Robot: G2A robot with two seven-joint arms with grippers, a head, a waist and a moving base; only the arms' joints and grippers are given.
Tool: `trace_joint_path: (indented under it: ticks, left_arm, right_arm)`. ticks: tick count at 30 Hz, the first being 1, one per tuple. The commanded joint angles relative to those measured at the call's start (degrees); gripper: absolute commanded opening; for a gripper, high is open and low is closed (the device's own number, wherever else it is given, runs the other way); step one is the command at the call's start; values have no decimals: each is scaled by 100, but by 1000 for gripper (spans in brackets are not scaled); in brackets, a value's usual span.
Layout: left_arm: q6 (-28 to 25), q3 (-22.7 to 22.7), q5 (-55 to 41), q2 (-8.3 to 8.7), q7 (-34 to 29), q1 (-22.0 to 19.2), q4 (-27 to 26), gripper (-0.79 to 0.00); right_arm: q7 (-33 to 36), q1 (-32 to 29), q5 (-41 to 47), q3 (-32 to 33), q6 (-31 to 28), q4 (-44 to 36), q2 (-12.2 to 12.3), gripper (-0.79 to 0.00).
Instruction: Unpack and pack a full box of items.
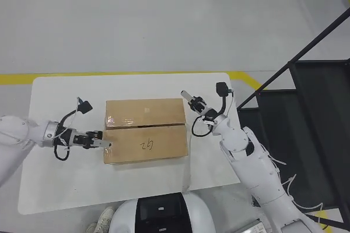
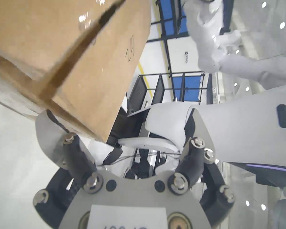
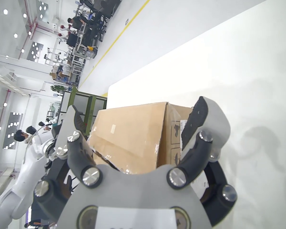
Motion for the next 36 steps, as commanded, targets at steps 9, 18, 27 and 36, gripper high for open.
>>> trace_joint_path:
  ticks: [9,18,27,36]
  left_arm:
    - [-710,-536,-788,102,716,432,247,0]
    - [-802,-525,-126,-65,1545,576,464,0]
    - [-778,-587,37,-192,1655,629,549,0]
    - [-743,-698,41,-290,1486,614,627,0]
  right_arm:
    - [2657,-1113,840,862,-562,-1180,277,0]
    - [2944,-1181,543,737,-979,-1271,340,0]
    - [2039,-682,300,498,-1459,-348,289,0]
    - [2071,-510,496,261,-1474,-34,272,0]
